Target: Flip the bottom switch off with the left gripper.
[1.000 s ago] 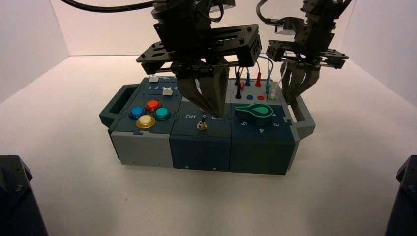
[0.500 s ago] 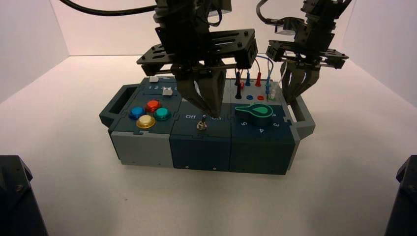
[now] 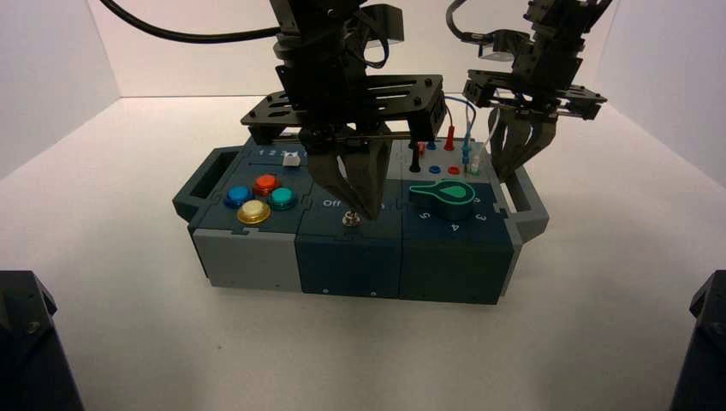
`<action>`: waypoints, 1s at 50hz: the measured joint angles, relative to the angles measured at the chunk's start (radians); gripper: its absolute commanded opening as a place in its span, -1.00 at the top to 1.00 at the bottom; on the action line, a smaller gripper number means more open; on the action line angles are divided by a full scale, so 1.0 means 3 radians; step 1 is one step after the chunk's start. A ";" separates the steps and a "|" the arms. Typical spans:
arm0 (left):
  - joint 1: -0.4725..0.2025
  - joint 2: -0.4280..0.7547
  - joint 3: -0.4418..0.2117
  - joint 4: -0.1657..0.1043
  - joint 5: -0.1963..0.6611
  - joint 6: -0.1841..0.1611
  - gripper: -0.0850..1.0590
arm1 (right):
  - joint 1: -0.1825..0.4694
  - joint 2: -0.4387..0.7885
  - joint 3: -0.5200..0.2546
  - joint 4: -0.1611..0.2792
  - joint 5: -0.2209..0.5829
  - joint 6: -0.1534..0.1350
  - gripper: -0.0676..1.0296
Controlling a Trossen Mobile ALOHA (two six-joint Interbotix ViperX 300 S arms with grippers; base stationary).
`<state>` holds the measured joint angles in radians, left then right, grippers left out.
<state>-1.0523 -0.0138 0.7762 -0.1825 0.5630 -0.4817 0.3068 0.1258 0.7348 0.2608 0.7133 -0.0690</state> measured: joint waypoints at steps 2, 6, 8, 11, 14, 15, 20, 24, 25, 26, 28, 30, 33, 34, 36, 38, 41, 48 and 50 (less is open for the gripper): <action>0.0005 0.0010 -0.0010 0.0000 -0.0005 0.0010 0.91 | 0.0000 0.0005 0.0000 0.0000 0.0000 0.0000 0.92; 0.0015 0.0026 -0.0020 0.0005 -0.0005 0.0020 0.91 | 0.0000 0.0000 0.0000 0.0000 -0.0005 0.0000 0.92; 0.0036 0.0036 -0.0020 0.0005 -0.0005 0.0031 0.91 | 0.0000 0.0005 0.0005 0.0000 0.0000 0.0000 0.92; 0.0051 0.0041 -0.0026 0.0010 -0.0005 0.0041 0.91 | 0.0000 0.0005 0.0005 0.0000 -0.0005 0.0000 0.92; 0.0092 0.0051 -0.0026 0.0015 -0.0005 0.0061 0.91 | 0.0000 0.0005 0.0000 0.0000 -0.0005 0.0000 0.92; 0.0092 0.0051 -0.0026 0.0015 -0.0005 0.0061 0.91 | 0.0000 0.0005 0.0000 0.0000 -0.0005 0.0000 0.92; 0.0143 0.0066 -0.0026 0.0020 -0.0005 0.0077 0.91 | -0.0005 0.0000 0.0005 0.0000 -0.0005 0.0000 0.92; 0.0159 0.0082 -0.0026 0.0020 -0.0005 0.0087 0.91 | 0.0000 0.0005 0.0000 0.0000 -0.0005 0.0000 0.92; 0.0159 0.0087 -0.0026 0.0020 -0.0005 0.0092 0.91 | 0.0000 0.0005 0.0005 0.0000 -0.0005 0.0000 0.92; 0.0159 0.0092 -0.0031 0.0020 -0.0005 0.0092 0.91 | 0.0000 0.0005 0.0000 0.0000 -0.0005 0.0000 0.92; 0.0153 0.0107 -0.0031 0.0020 -0.0005 0.0092 0.91 | 0.0000 0.0005 0.0000 0.0000 -0.0005 0.0000 0.92; 0.0153 0.0112 -0.0031 0.0020 -0.0005 0.0097 0.91 | 0.0000 0.0005 0.0000 0.0000 -0.0005 0.0000 0.92; 0.0153 0.0123 -0.0031 0.0020 -0.0005 0.0097 0.91 | -0.0005 0.0005 0.0000 0.0000 -0.0005 0.0000 0.92; 0.0153 0.0123 -0.0036 0.0020 -0.0010 0.0097 0.91 | 0.0000 0.0005 0.0005 0.0000 0.0000 0.0000 0.92; 0.0159 0.0133 -0.0036 0.0020 -0.0010 0.0097 0.91 | 0.0000 0.0005 0.0005 0.0000 0.0000 0.0000 0.92; 0.0153 0.0133 -0.0036 0.0020 -0.0015 0.0097 0.91 | -0.0005 0.0005 0.0005 0.0000 -0.0005 0.0000 0.92; 0.0153 0.0138 -0.0036 0.0020 -0.0020 0.0097 0.91 | 0.0000 0.0005 0.0000 0.0000 -0.0005 0.0000 0.92; 0.0179 0.0148 -0.0041 0.0031 -0.0026 0.0107 0.91 | 0.0000 0.0005 0.0000 0.0000 -0.0005 0.0000 0.92; 0.0184 0.0148 -0.0041 0.0031 -0.0031 0.0107 0.91 | 0.0000 0.0005 0.0000 0.0000 -0.0005 0.0000 0.92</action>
<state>-0.9971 0.0307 0.7639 -0.1733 0.5538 -0.4495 0.3068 0.1273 0.7348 0.2608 0.7118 -0.0690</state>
